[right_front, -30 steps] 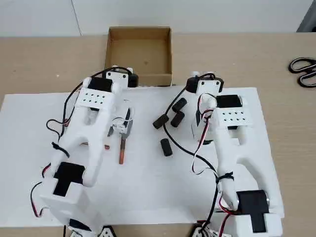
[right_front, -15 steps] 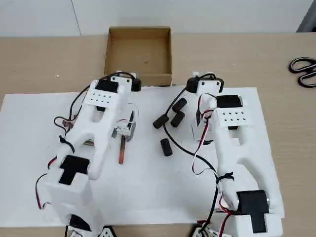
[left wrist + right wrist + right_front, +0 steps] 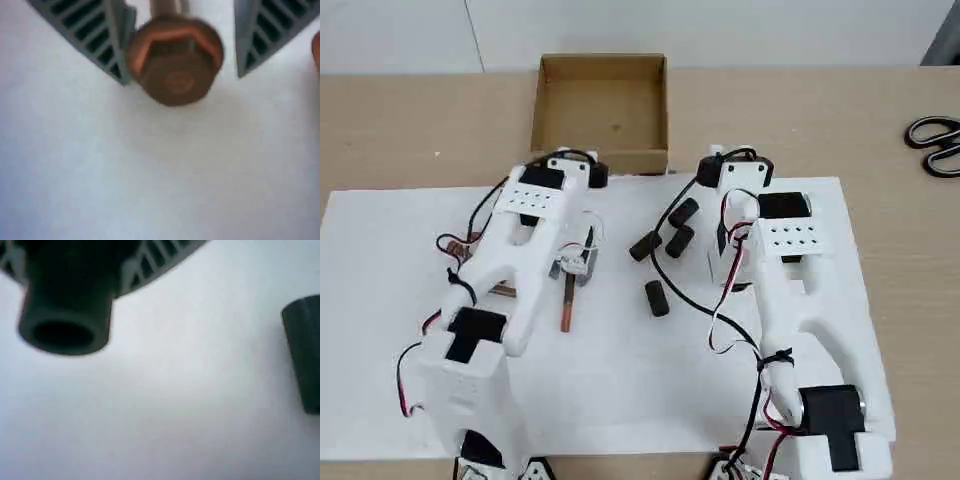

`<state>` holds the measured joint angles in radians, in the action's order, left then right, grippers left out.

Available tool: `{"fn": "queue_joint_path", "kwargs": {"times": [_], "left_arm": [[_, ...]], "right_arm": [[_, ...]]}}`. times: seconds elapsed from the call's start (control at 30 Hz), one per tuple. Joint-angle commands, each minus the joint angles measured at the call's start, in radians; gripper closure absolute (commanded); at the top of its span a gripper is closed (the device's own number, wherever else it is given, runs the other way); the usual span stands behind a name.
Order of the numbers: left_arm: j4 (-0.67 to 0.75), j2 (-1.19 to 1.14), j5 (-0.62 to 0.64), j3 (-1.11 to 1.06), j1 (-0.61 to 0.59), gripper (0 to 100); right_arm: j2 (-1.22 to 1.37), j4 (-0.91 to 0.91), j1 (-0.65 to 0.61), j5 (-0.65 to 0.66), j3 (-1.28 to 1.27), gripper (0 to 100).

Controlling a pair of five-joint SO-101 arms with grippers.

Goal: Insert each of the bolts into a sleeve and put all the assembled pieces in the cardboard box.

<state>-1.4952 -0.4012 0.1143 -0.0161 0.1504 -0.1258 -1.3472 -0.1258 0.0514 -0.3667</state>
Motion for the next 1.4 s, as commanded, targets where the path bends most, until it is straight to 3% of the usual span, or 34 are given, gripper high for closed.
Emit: {"fn": "queue_joint_path", "kwargs": {"times": [0.0, 0.2, 0.47, 0.83, 1.0, 1.1, 1.23, 1.37], "left_arm": [[0.011, -0.029, 0.005, 0.027, 0.002, 86], [0.011, -0.052, 0.005, 0.027, 0.005, 86], [-0.017, -0.052, 0.005, 0.025, 0.006, 99], [-0.037, -0.043, 0.005, 0.031, 0.006, 99], [-0.140, -0.026, -0.002, 0.136, 0.003, 99], [-0.193, 0.046, -0.006, 0.219, 0.002, 99], [-0.216, 0.164, -0.017, 0.305, 0.006, 99], [-0.256, 0.226, -0.017, 0.311, 0.005, 99]], "right_arm": [[-0.039, 0.018, 0.008, 0.005, 0.005, 99.5], [-0.039, 0.018, 0.008, 0.005, 0.005, 99.5], [-0.039, 0.018, 0.008, 0.005, 0.005, 99.5], [-0.045, 0.018, 0.008, 0.005, 0.006, 99.5], [-0.048, 0.001, 0.001, 0.011, 0.012, 99.5], [-0.048, -0.062, -0.010, -0.009, 0.048, 99.5], [-0.048, -0.157, -0.019, -0.146, 0.110, 99.4], [-0.048, -0.255, -0.015, -0.160, 0.175, 99.4]]}}
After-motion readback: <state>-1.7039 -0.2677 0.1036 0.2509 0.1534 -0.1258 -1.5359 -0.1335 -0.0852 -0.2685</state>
